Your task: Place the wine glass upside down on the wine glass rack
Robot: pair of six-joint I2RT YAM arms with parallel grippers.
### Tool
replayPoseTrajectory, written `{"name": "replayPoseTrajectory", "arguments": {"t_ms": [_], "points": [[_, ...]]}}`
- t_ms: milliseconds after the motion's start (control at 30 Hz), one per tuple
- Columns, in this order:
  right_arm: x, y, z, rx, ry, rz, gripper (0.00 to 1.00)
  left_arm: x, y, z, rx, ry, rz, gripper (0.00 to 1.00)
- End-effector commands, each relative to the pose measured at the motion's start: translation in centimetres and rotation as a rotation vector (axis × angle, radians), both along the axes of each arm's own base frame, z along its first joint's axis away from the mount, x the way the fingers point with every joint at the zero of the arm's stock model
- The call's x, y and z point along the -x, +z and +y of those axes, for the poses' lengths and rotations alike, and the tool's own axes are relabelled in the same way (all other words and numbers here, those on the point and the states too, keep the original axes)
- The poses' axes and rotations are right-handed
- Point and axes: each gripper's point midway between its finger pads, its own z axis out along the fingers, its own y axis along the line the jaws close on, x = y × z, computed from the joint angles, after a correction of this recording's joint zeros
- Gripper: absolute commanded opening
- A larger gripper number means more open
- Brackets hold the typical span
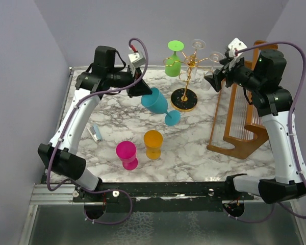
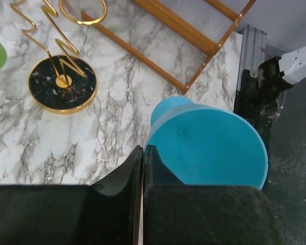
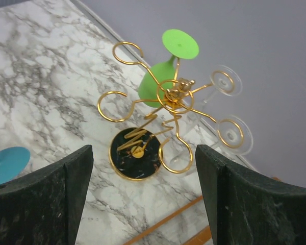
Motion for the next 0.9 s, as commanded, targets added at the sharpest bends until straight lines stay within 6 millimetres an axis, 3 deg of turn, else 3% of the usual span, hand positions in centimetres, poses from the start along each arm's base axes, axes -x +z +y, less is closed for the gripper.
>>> {"name": "replayPoseTrajectory", "arguments": {"t_ms": [0,233,433,600,867], "points": [[0.6,-0.7,3.1,-0.095,0.170,0.108,0.80,1.0,5.3,0.4,0.165,-0.016,-0.005,0.00],[0.2,0.8,5.9,-0.235,0.265,0.178,0.80,-2.0,10.3,1.2,0.292,0.169,-0.003,0.00],[-0.6,2.1,6.0,-0.337,0.201,0.223,0.81,-4.5,13.2,1.3,0.369,0.287,-0.033,0.00],[-1.3,2.5,5.9,-0.428,0.128,0.308,0.74,-6.6,14.6,1.7,0.415,0.380,-0.051,0.00],[-2.2,0.9,7.3,-0.502,0.117,0.445,0.62,-8.8,15.1,2.2,0.435,0.469,-0.068,0.00]]}}
